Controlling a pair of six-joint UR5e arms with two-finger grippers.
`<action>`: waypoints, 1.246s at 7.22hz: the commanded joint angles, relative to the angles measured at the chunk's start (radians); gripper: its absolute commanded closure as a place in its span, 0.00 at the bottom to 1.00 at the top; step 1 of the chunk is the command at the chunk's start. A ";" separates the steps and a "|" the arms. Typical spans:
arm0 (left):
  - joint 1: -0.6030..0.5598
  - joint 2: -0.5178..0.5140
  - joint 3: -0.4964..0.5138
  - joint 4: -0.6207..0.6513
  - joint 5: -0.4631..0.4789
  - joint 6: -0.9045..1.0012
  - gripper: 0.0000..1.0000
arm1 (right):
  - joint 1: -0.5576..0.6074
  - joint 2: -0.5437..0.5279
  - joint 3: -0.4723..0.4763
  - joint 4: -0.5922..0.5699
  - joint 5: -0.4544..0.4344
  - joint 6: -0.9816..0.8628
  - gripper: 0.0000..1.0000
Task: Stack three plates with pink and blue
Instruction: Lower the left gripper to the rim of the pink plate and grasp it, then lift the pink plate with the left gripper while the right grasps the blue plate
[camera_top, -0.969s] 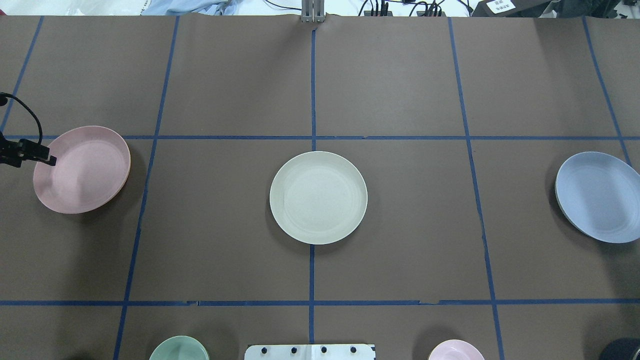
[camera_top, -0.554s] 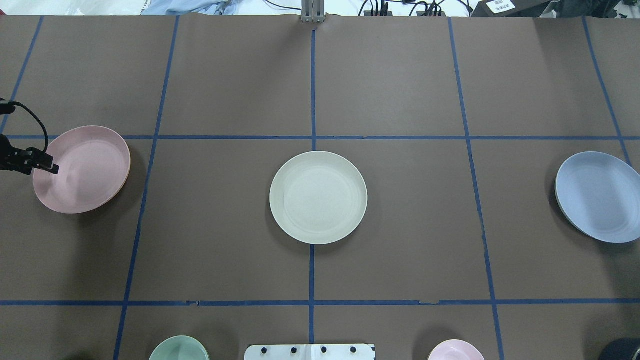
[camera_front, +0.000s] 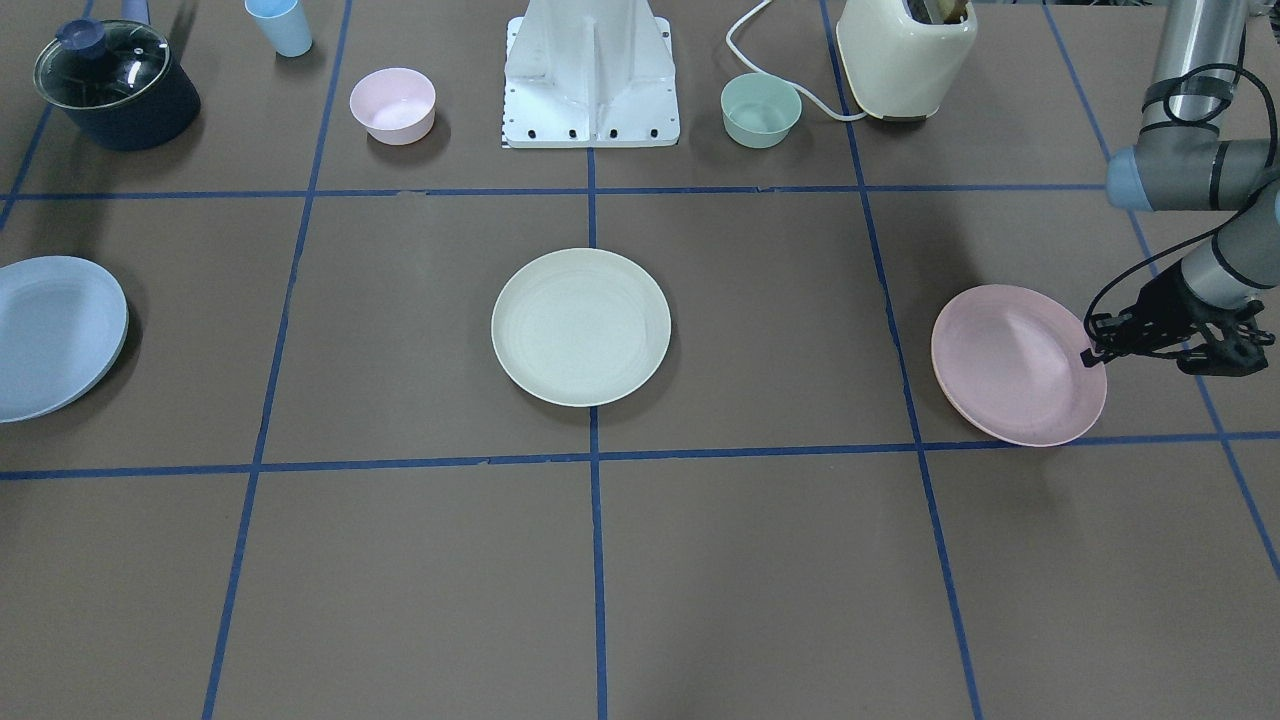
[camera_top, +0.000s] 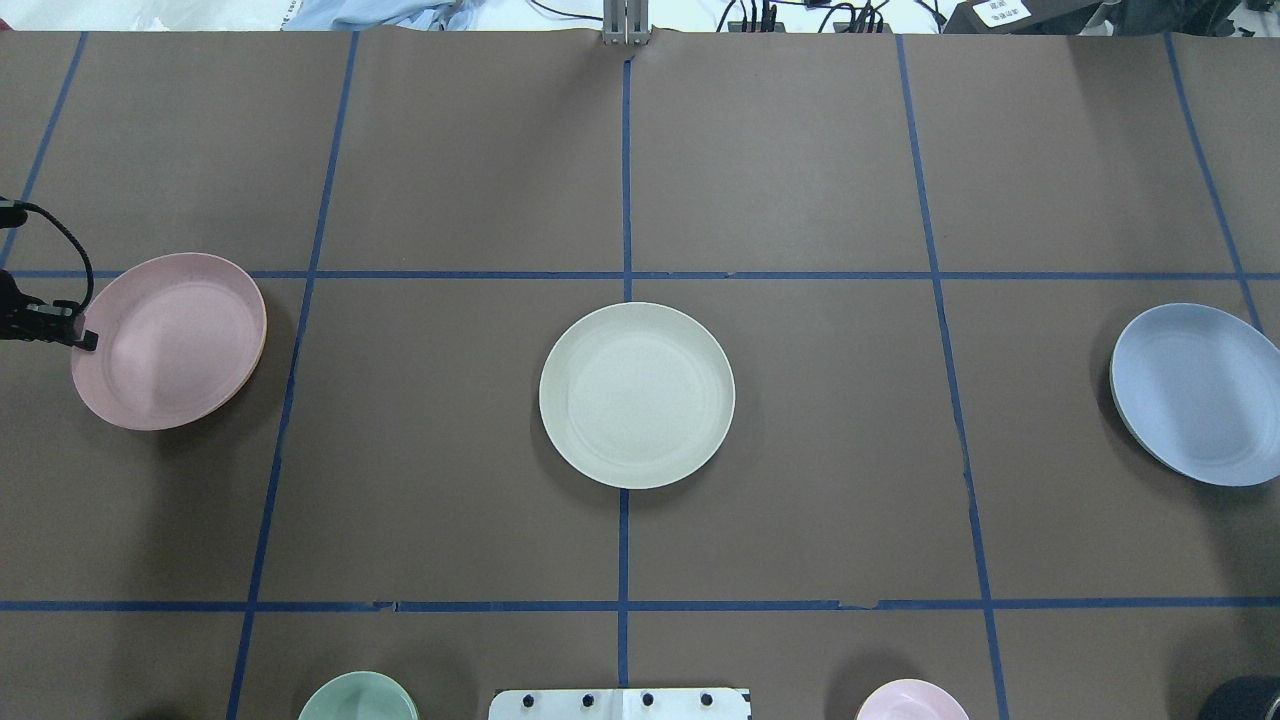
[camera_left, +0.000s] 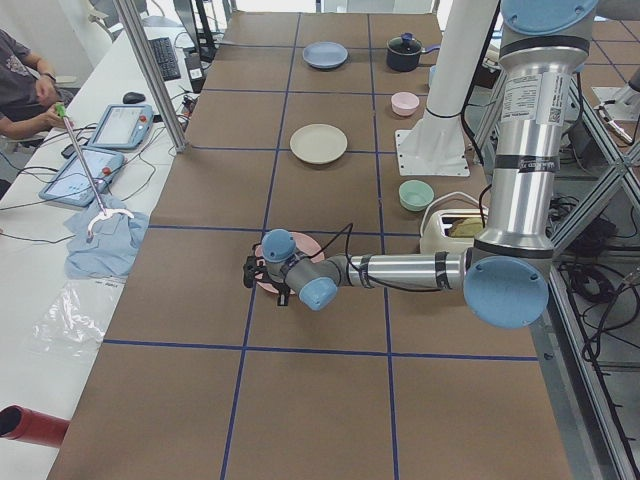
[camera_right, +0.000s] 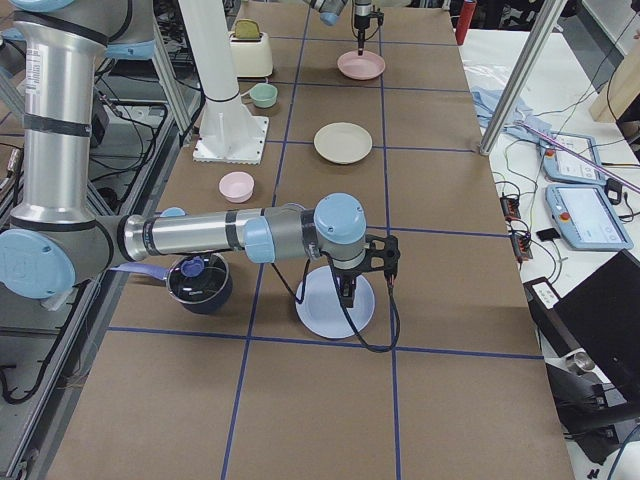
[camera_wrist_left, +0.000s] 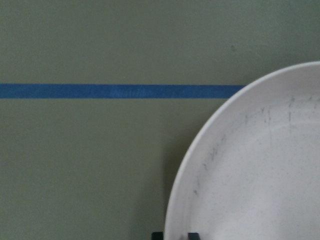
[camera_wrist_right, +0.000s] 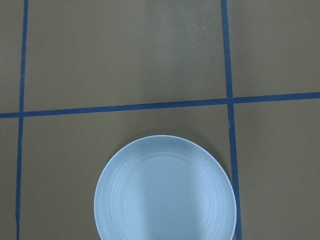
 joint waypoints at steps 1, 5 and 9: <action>-0.031 0.035 -0.115 0.036 -0.015 -0.002 1.00 | -0.009 0.005 0.000 0.000 -0.010 -0.001 0.00; -0.069 -0.089 -0.466 0.603 -0.052 -0.020 1.00 | -0.179 -0.002 -0.093 0.129 -0.162 0.005 0.00; -0.065 -0.207 -0.531 0.754 -0.081 -0.101 1.00 | -0.248 0.001 -0.420 0.632 -0.159 0.138 0.00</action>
